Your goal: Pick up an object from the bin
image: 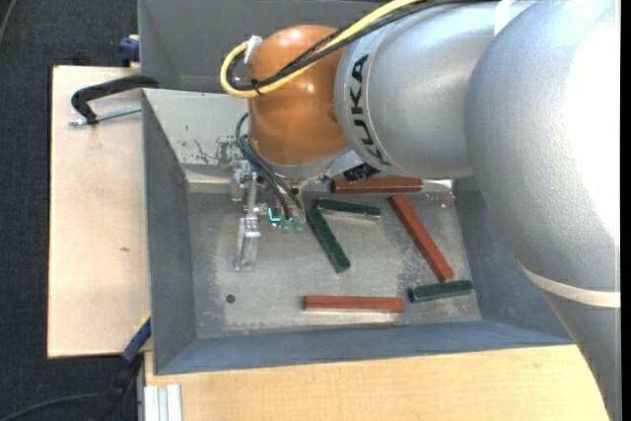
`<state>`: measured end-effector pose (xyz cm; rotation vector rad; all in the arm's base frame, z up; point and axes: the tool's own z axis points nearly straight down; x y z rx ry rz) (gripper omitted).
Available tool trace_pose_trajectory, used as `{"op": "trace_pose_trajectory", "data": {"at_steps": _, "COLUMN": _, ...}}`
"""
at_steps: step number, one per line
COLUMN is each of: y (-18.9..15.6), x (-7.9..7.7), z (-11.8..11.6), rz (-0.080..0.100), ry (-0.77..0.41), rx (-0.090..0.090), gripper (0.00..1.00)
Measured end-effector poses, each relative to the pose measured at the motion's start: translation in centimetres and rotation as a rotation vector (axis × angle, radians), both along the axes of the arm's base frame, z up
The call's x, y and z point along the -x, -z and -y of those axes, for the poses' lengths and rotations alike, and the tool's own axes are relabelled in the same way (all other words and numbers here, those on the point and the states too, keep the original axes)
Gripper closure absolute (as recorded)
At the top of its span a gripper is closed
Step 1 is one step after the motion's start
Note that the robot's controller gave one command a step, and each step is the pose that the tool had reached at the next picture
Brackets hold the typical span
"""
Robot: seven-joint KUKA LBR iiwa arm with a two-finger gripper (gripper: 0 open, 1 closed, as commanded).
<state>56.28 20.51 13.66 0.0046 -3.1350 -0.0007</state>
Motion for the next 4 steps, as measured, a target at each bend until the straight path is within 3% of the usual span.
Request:
{"op": "trace_pose_trajectory", "data": {"at_steps": 1, "y": 6.8, "x": -3.6, "z": 8.0, "rz": 0.004, "ry": -0.409, "rx": 0.001, "gripper": 0.0}}
{"op": "trace_pose_trajectory", "data": {"at_steps": 2, "y": 6.6, "x": -2.0, "z": 16.4, "rz": 0.007, "ry": -0.462, "rx": 0.002, "gripper": 0.0}}
{"op": "trace_pose_trajectory", "data": {"at_steps": 3, "y": 6.6, "x": -2.0, "z": 15.9, "rz": 0.009, "ry": -0.467, "rx": -0.003, "gripper": 1.0}}
{"op": "trace_pose_trajectory", "data": {"at_steps": 4, "y": -8.9, "x": -0.5, "z": 17.0, "rz": 0.019, "ry": -0.819, "rx": 0.001, "gripper": 1.0}}
